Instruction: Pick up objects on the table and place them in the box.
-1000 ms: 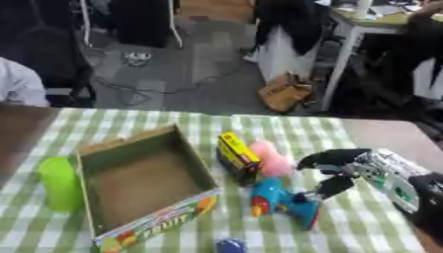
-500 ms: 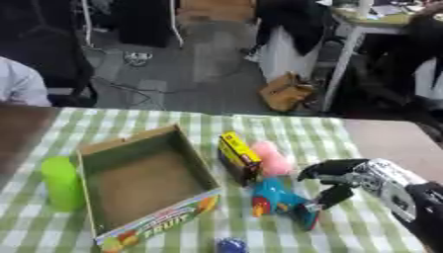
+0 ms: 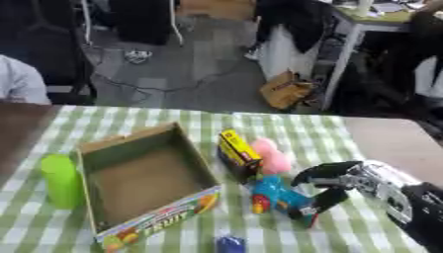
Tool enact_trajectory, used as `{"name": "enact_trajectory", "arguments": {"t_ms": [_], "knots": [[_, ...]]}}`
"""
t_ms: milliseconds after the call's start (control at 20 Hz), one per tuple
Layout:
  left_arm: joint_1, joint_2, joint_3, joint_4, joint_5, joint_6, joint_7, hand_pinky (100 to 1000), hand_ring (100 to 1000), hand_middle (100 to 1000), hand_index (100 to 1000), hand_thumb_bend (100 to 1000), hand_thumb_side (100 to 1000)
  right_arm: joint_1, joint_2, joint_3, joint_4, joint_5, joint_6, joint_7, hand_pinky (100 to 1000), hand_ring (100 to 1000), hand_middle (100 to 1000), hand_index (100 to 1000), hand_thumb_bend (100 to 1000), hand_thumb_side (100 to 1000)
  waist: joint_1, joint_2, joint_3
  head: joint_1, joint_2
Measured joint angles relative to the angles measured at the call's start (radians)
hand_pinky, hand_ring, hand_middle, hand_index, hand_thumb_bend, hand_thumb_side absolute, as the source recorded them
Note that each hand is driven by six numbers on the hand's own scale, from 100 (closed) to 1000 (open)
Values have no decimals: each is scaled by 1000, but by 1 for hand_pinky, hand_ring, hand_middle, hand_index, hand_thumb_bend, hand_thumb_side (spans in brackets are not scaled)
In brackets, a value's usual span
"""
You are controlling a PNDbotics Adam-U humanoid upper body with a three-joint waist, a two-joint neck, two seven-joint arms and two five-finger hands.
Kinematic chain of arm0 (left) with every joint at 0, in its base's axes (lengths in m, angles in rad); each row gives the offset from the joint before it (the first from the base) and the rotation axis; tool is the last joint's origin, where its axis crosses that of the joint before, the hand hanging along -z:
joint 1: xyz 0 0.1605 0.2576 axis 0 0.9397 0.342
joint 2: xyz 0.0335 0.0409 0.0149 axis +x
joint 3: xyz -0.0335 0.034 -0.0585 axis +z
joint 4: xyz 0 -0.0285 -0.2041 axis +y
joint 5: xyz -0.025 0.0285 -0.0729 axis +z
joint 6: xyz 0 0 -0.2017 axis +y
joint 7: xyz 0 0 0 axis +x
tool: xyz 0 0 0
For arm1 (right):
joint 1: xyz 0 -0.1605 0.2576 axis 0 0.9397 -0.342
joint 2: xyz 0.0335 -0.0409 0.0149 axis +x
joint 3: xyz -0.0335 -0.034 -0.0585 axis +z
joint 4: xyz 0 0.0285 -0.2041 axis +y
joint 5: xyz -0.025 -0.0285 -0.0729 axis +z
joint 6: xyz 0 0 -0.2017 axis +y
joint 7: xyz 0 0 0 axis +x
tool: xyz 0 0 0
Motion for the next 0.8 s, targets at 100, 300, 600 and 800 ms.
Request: {"name": "enact_trajectory", "arguments": {"t_ms": [100, 300, 600, 800], "knots": [[-1, 0, 0, 0, 0, 0, 0, 878, 902, 909, 932, 171, 1000, -1, 3, -7, 12, 2, 0, -1, 1000, 970, 923, 967, 702, 943, 0, 1, 3, -3, -5], [-4, -6, 0, 0, 1, -2, 1, 879, 902, 911, 932, 170, 1000, -11, 16, -20, 35, 10, -5, -5, 1000, 970, 921, 965, 698, 945, 0, 1, 8, -10, -8], [-9, -8, 0, 0, 3, -2, 2, 878, 901, 911, 932, 171, 1000, -18, 21, -31, 59, 23, -18, -17, 1000, 959, 904, 950, 687, 938, 0, 1, 16, -17, -18], [-10, -8, 0, 0, 4, -3, 2, 878, 903, 911, 932, 170, 1000, -22, 22, -36, 65, 28, -26, -20, 1000, 947, 891, 940, 677, 922, 0, 4, 18, -23, -26]]}}
